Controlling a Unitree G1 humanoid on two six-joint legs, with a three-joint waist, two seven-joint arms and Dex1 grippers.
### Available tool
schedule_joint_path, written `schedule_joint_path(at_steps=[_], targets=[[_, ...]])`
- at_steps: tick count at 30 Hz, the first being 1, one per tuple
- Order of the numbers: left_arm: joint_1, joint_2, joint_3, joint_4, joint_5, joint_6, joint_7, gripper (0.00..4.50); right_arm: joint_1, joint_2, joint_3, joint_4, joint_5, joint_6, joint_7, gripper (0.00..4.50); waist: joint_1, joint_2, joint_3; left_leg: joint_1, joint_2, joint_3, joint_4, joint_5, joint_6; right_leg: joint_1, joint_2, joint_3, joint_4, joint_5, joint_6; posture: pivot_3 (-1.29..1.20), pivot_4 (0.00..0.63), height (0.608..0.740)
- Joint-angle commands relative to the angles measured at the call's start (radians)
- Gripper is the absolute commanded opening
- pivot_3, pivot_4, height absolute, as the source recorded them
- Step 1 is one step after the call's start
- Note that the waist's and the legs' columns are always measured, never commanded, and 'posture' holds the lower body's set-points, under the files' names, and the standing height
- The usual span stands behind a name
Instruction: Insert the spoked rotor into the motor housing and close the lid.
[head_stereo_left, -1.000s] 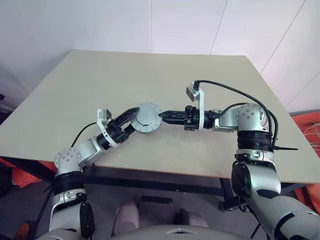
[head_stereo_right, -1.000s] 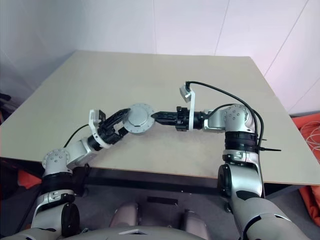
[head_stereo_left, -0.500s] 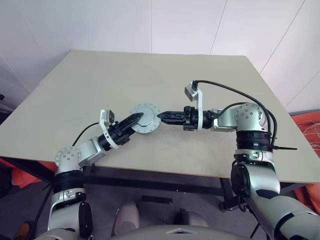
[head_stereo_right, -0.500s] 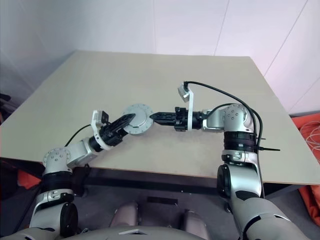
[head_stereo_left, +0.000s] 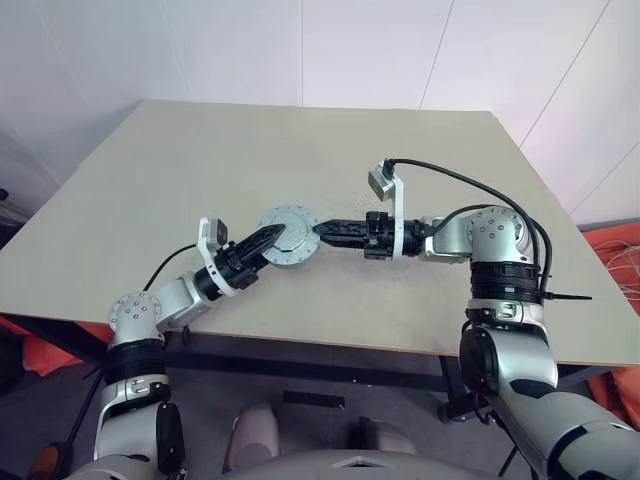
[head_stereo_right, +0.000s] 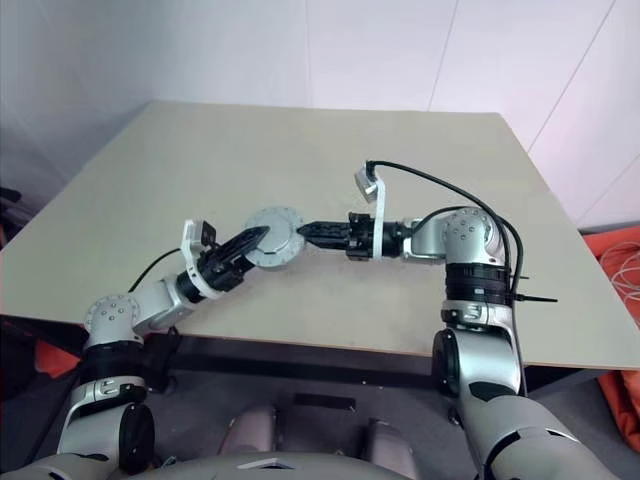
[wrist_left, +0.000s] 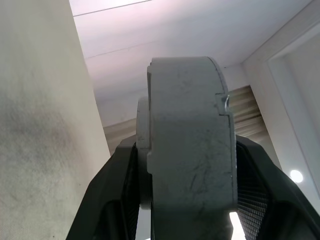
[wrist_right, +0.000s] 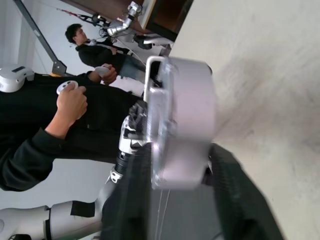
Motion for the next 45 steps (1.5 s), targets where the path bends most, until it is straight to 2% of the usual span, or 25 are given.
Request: schedule_joint_path(at_steps=[1, 4, 5, 11, 13, 16, 20, 26, 32, 37, 45], targets=[[-0.028, 0.003, 0.002, -0.016, -0.016, 0.002, -0.027, 2.06, -0.004, 0.006, -0.016, -0.056, 0.028, -0.017, 0.011, 3.23, 0.0, 0.0, 0.0, 0.0, 0.0, 0.0, 0.0, 0.0, 0.0, 0.0, 0.0, 0.0, 0.0, 0.0, 0.0, 0.0, 0.0, 0.74], [-0.031, 0.003, 0.001, -0.013, -0.01, -0.002, -0.031, 2.06, 0.005, 0.003, -0.01, -0.073, 0.035, -0.007, 0.02, 4.29, 0.0, 0.0, 0.0, 0.0, 0.0, 0.0, 0.0, 0.0, 0.0, 0.0, 0.0, 0.0, 0.0, 0.0, 0.0, 0.0, 0.0, 0.74], [-0.031, 0.002, 0.0, -0.013, -0.008, -0.003, -0.032, 2.06, 0.007, 0.001, -0.009, -0.079, 0.039, -0.001, 0.024, 4.5, 0.0, 0.0, 0.0, 0.0, 0.0, 0.0, 0.0, 0.0, 0.0, 0.0, 0.0, 0.0, 0.0, 0.0, 0.0, 0.0, 0.0, 0.74], [-0.037, 0.008, 0.001, -0.017, -0.003, -0.009, -0.036, 2.06, 0.019, -0.019, 0.018, -0.066, 0.015, 0.001, 0.022, 4.5, 0.0, 0.0, 0.0, 0.0, 0.0, 0.0, 0.0, 0.0, 0.0, 0.0, 0.0, 0.0, 0.0, 0.0, 0.0, 0.0, 0.0, 0.74], [-0.036, 0.017, 0.003, -0.023, -0.001, -0.013, -0.039, 2.06, 0.022, -0.027, 0.025, -0.021, -0.027, -0.032, -0.005, 4.5, 0.0, 0.0, 0.0, 0.0, 0.0, 0.0, 0.001, 0.0, 0.0, 0.0, 0.0, 0.0, 0.0, 0.0, 0.0, 0.0, 0.0, 0.74], [-0.034, 0.04, 0.018, -0.036, 0.016, -0.046, -0.038, 2.06, 0.054, -0.087, 0.101, 0.008, -0.106, -0.123, 0.018, 4.5, 0.0, 0.0, 0.0, 0.0, 0.0, -0.001, 0.001, 0.0, 0.0, 0.001, 0.0, 0.0, 0.0, 0.0, 0.0, 0.0, 0.0, 0.74], [-0.03, 0.093, 0.033, -0.055, 0.103, -0.158, -0.029, 2.06, 0.083, -0.175, 0.198, 0.038, -0.205, -0.278, 0.085, 4.5, -0.001, 0.0, 0.0, 0.0, 0.0, -0.001, 0.002, 0.0, 0.0, 0.002, 0.0, 0.0, 0.0, 0.0, 0.0, 0.0, 0.0, 0.74], [-0.057, 0.151, 0.033, -0.087, 0.289, -0.395, 0.014, 2.06, 0.073, -0.232, 0.23, 0.049, -0.246, -0.362, 0.162, 4.5, -0.003, 0.0, 0.0, 0.0, 0.0, -0.001, 0.003, 0.0, 0.0, 0.002, 0.0, 0.0, 0.0, 0.0, 0.0, 0.0, 0.0, 0.74], [-0.118, 0.113, 0.115, -0.046, 0.332, -0.557, 0.116, 2.06, 0.055, -0.228, 0.234, 0.055, -0.269, -0.4, 0.191, 4.5, -0.001, -0.001, 0.0, -0.001, 0.0, -0.002, 0.004, 0.0, 0.0, 0.002, 0.0, 0.0, 0.0, 0.0, 0.0, 0.0, 0.0, 0.74], [-0.151, 0.042, 0.2, -0.011, 0.277, -0.598, 0.195, 2.06, 0.051, -0.223, 0.238, 0.048, -0.276, -0.398, 0.198, 4.5, -0.001, -0.001, 0.0, -0.001, 0.0, -0.002, 0.006, -0.001, 0.001, 0.003, 0.0, 0.0, 0.001, 0.0, 0.0, 0.0, 0.0, 0.74], [-0.24, -0.016, 0.375, 0.178, 0.276, -0.852, 0.346, 2.06, 0.061, -0.224, 0.224, 0.015, -0.267, -0.379, 0.194, 4.5, -0.003, -0.004, 0.001, -0.001, 0.001, -0.002, 0.007, -0.001, 0.001, 0.002, 0.001, 0.0, 0.001, 0.001, 0.0, 0.0, 0.0, 0.74]])
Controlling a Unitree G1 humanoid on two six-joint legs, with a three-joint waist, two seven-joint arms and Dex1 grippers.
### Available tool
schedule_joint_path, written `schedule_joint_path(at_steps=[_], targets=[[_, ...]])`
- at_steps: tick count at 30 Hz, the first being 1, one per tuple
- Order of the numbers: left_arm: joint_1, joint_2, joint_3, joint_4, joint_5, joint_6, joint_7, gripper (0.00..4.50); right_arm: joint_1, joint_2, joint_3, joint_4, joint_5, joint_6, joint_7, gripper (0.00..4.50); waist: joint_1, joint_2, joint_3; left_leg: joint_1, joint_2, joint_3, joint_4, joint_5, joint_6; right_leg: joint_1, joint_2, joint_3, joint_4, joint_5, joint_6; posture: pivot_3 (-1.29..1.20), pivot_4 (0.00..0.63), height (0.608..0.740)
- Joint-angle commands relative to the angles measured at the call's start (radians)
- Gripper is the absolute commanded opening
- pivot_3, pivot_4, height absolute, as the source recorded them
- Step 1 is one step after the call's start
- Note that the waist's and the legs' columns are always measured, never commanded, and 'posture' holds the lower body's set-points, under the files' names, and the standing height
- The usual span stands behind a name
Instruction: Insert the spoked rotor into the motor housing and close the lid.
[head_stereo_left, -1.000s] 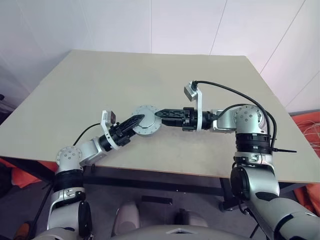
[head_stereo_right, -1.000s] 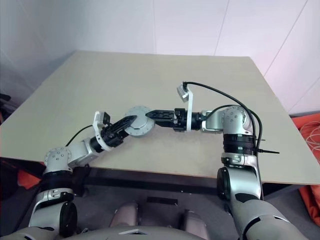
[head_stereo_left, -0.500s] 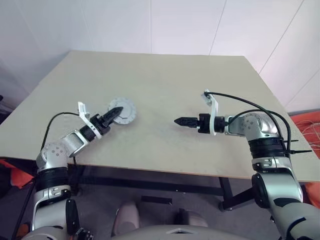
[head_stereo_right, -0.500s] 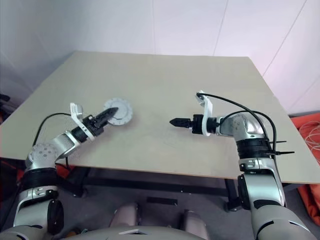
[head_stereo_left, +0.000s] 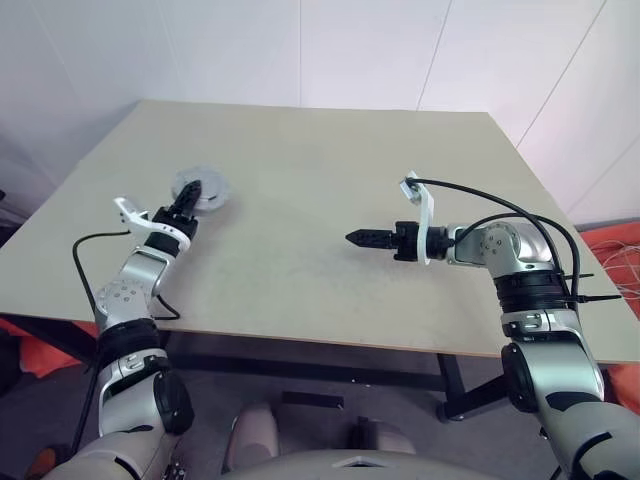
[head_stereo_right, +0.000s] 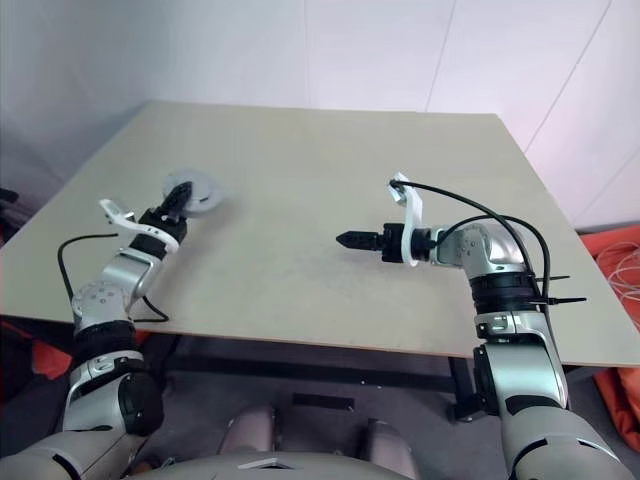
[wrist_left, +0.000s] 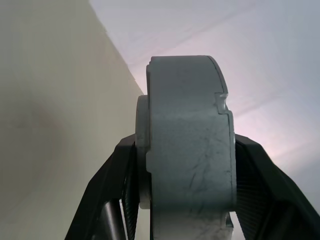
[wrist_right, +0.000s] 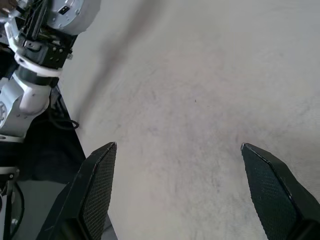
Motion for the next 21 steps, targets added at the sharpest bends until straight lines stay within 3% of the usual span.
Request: schedule_joint_path(at_steps=[1, 10, 21], targets=[[-0.086, -0.002, 0.1, 0.038, -0.038, -0.158, 0.063, 2.06, -0.016, -0.002, -0.024, -0.052, 0.02, 0.006, 0.007, 4.5, 0.002, 0.0, 0.0, 0.0, 0.0, 0.0, 0.0, 0.0, 0.0, 0.0, 0.0, 0.0, 0.0, 0.001, 0.001, 0.0, 0.0, 0.74], [-0.145, -0.042, 0.168, 0.121, -0.041, -0.284, 0.222, 2.06, -0.019, 0.008, -0.034, -0.063, 0.024, 0.01, -0.001, 4.5, 0.013, -0.003, 0.001, -0.003, -0.001, -0.003, 0.002, -0.001, 0.001, 0.0, -0.001, -0.001, 0.0, 0.002, 0.003, 0.0, 0.0, 0.74], [-0.18, -0.092, 0.161, 0.107, -0.078, -0.284, 0.346, 2.06, -0.02, 0.01, -0.04, -0.067, 0.024, 0.008, -0.006, 4.5, 0.014, -0.005, 0.001, -0.004, -0.001, -0.005, 0.004, 0.0, 0.001, 0.001, -0.001, -0.002, 0.0, 0.003, 0.004, 0.0, 0.0, 0.74]])
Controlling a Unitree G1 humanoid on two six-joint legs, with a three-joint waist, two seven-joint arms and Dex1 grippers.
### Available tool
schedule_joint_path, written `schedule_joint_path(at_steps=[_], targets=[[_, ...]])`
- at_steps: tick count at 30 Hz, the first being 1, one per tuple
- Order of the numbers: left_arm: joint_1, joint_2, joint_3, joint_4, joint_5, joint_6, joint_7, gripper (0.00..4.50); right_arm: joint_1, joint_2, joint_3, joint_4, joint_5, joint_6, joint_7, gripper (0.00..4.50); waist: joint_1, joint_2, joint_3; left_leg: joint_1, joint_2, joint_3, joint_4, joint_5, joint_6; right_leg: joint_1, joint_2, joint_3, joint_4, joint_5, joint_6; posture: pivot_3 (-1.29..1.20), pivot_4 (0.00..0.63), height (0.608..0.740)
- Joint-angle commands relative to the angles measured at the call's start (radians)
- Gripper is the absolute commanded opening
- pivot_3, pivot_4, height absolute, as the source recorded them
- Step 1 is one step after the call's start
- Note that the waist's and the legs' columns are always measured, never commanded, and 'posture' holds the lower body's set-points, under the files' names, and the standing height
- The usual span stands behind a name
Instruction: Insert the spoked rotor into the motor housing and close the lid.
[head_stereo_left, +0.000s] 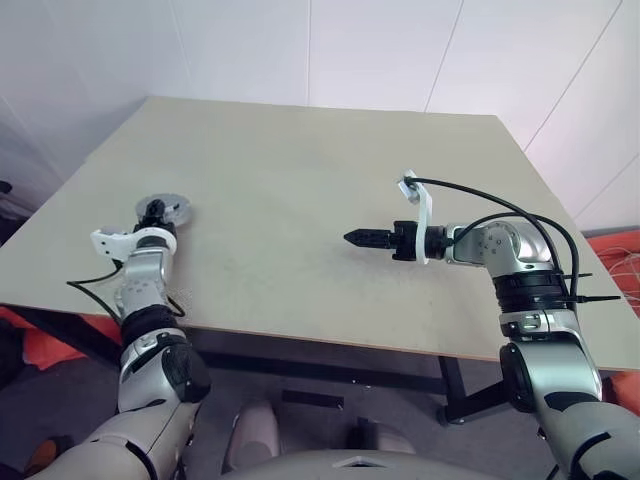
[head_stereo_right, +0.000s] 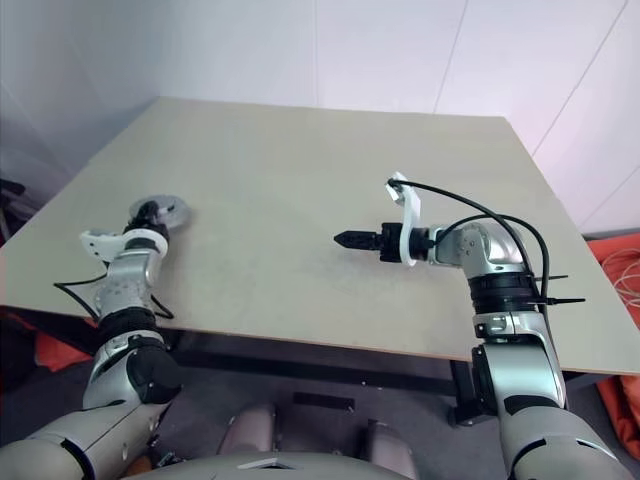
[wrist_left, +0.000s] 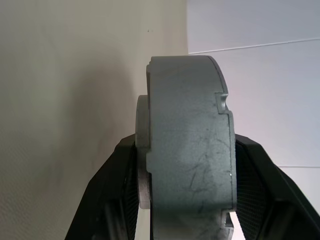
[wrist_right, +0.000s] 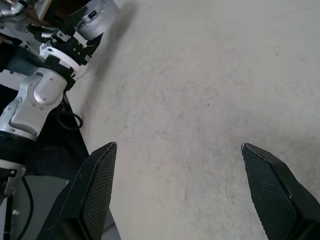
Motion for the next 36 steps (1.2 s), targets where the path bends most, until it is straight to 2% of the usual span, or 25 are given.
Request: schedule_joint_path(at_steps=[1, 7, 12, 19, 20, 28, 36], targets=[[-0.054, -0.003, -0.017, -0.07, -0.024, -0.005, 0.028, 2.06, -0.021, 0.0, -0.034, -0.047, 0.022, -0.005, 0.002, 4.5, 0.0, 0.0, 0.0, 0.0, 0.0, 0.0, 0.0, 0.0, 0.0, 0.0, 0.0, 0.0, 0.0, 0.0, 0.0, 0.0, 0.0, 0.74], [-0.07, -0.007, -0.053, -0.063, 0.06, -0.086, 0.125, 2.06, -0.024, 0.002, -0.039, -0.052, 0.025, -0.004, -0.002, 4.5, -0.004, 0.0, 0.0, 0.0, 0.0, -0.001, 0.0, 0.0, 0.0, 0.0, 0.0, 0.0, 0.0, 0.0, 0.0, 0.0, 0.0, 0.74], [-0.059, -0.021, -0.069, -0.093, 0.051, -0.068, 0.121, 2.06, -0.023, 0.007, -0.045, -0.059, 0.026, -0.005, -0.008, 4.5, -0.005, 0.0, 0.0, 0.0, 0.0, -0.003, 0.0, 0.0, 0.0, 0.0, 0.0, -0.001, 0.0, 0.0, 0.0, 0.0, 0.0, 0.74], [-0.044, -0.028, -0.085, -0.109, 0.049, -0.014, 0.173, 4.33, -0.02, 0.011, -0.05, -0.063, 0.019, -0.01, -0.013, 4.5, -0.003, 0.0, 0.0, 0.0, -0.001, -0.004, 0.001, 0.0, 0.0, 0.001, -0.001, -0.001, 0.0, 0.0, 0.0, 0.0, 0.0, 0.74], [-0.036, -0.036, -0.086, -0.124, 0.046, -0.002, 0.195, 4.49, -0.019, 0.011, -0.051, -0.064, 0.018, -0.01, -0.014, 4.5, -0.003, 0.0, 0.0, 0.0, -0.001, -0.004, 0.001, 0.0, 0.0, 0.001, -0.001, -0.001, 0.0, 0.0, 0.001, 0.0, 0.0, 0.74], [0.096, -0.174, -0.119, -0.426, -0.036, 0.125, 0.431, 4.49, -0.017, 0.005, -0.049, -0.072, 0.018, -0.007, -0.015, 4.5, -0.01, 0.0, 0.0, 0.0, -0.002, -0.012, 0.002, 0.0, 0.0, 0.002, -0.001, -0.002, 0.0, 0.001, 0.001, 0.0, 0.0, 0.74], [0.247, -0.281, -0.225, -0.699, -0.087, 0.239, 0.686, 4.49, -0.022, 0.005, -0.036, -0.062, 0.008, -0.018, -0.007, 4.5, -0.013, 0.0, 0.0, 0.003, -0.002, -0.013, 0.004, 0.0, 0.0, 0.009, -0.001, -0.003, 0.0, -0.001, -0.002, 0.0, 0.0, 0.74]])
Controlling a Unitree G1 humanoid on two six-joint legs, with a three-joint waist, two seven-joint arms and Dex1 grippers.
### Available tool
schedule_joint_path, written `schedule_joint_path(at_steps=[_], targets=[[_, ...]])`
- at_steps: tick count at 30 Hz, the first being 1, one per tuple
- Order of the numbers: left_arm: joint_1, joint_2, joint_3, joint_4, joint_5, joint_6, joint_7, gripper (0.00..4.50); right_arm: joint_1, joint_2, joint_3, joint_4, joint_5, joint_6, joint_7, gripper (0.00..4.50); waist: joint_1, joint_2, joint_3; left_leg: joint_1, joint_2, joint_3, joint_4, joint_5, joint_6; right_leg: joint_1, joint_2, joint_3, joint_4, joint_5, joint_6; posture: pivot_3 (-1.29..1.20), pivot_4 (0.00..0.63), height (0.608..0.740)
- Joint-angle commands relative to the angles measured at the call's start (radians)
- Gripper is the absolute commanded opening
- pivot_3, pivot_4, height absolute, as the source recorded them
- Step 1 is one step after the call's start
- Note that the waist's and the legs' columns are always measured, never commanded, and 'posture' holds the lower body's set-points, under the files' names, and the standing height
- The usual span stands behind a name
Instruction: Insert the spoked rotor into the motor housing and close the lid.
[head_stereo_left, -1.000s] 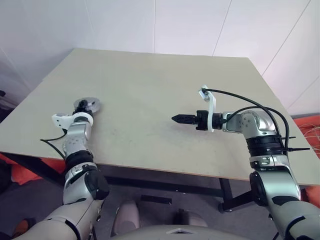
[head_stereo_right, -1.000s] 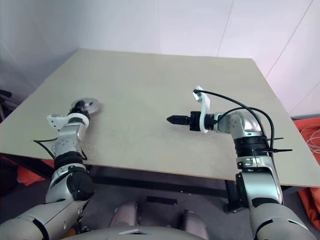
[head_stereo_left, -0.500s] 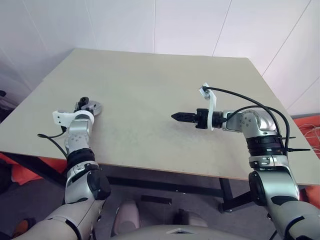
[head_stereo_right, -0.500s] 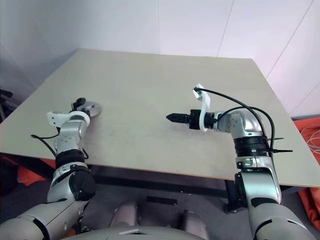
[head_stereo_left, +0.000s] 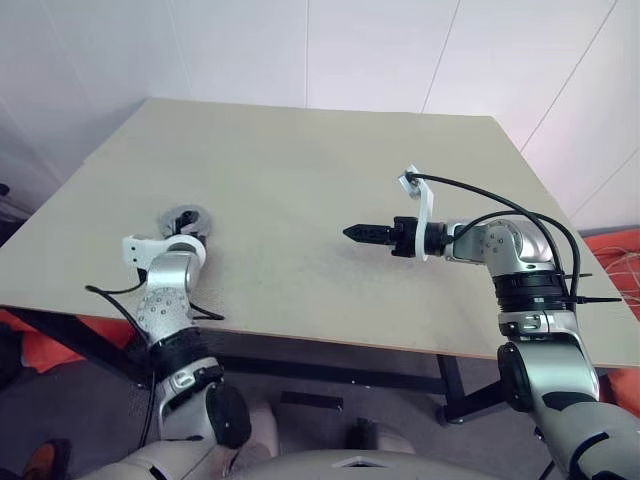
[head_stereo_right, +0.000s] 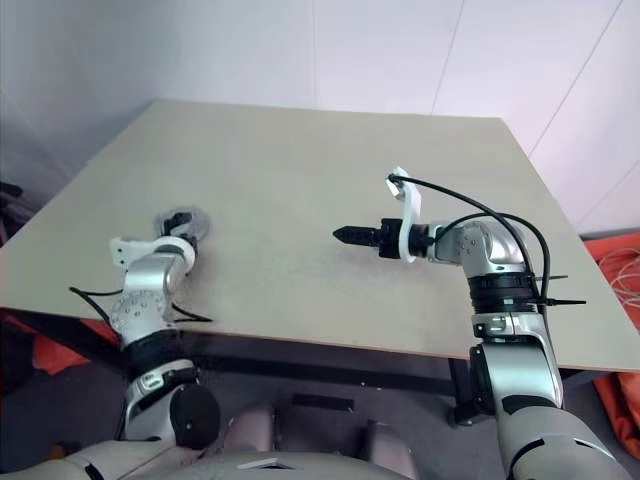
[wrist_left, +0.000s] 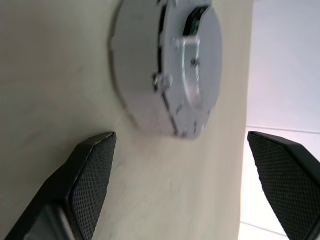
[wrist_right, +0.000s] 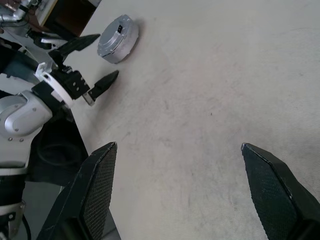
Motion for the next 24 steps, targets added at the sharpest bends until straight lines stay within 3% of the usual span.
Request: schedule_joint_path(at_steps=[1, 3, 6, 9, 11, 17, 24], targets=[[0.05, -0.002, -0.087, -0.09, -0.012, 0.097, 0.099, 4.49, -0.021, -0.008, -0.008, -0.031, 0.007, -0.021, 0.013, 4.5, 0.0, 0.0, 0.0, 0.002, 0.0, 0.0, 0.0, 0.0, 0.0, 0.002, 0.0, 0.0, 0.0, 0.0, 0.0, 0.0, 0.0, 0.74], [0.087, 0.049, -0.182, -0.113, 0.042, 0.19, 0.077, 4.49, -0.015, -0.01, -0.001, -0.032, -0.006, -0.041, 0.014, 4.5, 0.0, 0.0, 0.0, 0.006, 0.0, 0.0, 0.0, 0.0, 0.0, 0.007, 0.0, 0.0, -0.001, -0.002, 0.004, 0.0, 0.0, 0.74], [0.105, 0.258, -0.432, -0.139, 0.235, 0.314, -0.098, 4.49, 0.02, -0.027, 0.034, -0.056, -0.068, -0.165, 0.021, 4.5, 0.001, 0.0, 0.0, 0.009, 0.0, 0.0, -0.001, 0.0, 0.0, 0.008, 0.0, 0.0, -0.001, -0.005, 0.008, 0.0, 0.0, 0.74], [0.082, 0.468, -0.65, -0.162, 0.424, 0.236, -0.413, 4.49, 0.077, -0.032, 0.045, -0.073, -0.141, -0.374, 0.026, 4.5, 0.002, 0.0, 0.0, 0.008, 0.001, -0.001, -0.001, 0.0, -0.001, 0.007, 0.0, -0.001, -0.003, -0.004, 0.009, 0.0, 0.0, 0.74], [0.062, 0.552, -0.724, -0.145, 0.521, 0.192, -0.519, 4.49, 0.106, -0.022, 0.019, -0.071, -0.148, -0.468, 0.033, 4.5, 0.001, 0.001, 0.0, 0.007, 0.0, -0.001, -0.002, 0.001, -0.001, 0.006, 0.0, -0.001, -0.004, -0.004, 0.01, 0.0, 0.0, 0.74], [0.032, 0.712, -0.796, -0.006, 0.647, -0.03, -1.015, 4.49, 0.223, -0.068, 0.039, -0.039, -0.259, -0.808, 0.111, 4.5, -0.005, 0.002, 0.0, 0.007, -0.001, 0.001, -0.005, 0.0, -0.001, 0.005, 0.0, 0.0, -0.004, -0.001, 0.003, 0.0, 0.0, 0.74], [0.073, 0.754, -0.725, 0.181, 0.695, -0.329, -1.376, 4.49, 0.268, -0.09, 0.059, 0.05, -0.327, -1.029, 0.214, 4.5, -0.027, 0.003, 0.0, 0.007, -0.001, 0.002, -0.006, 0.0, 0.0, 0.004, 0.0, 0.0, -0.003, -0.001, -0.001, 0.0, 0.0, 0.74]])
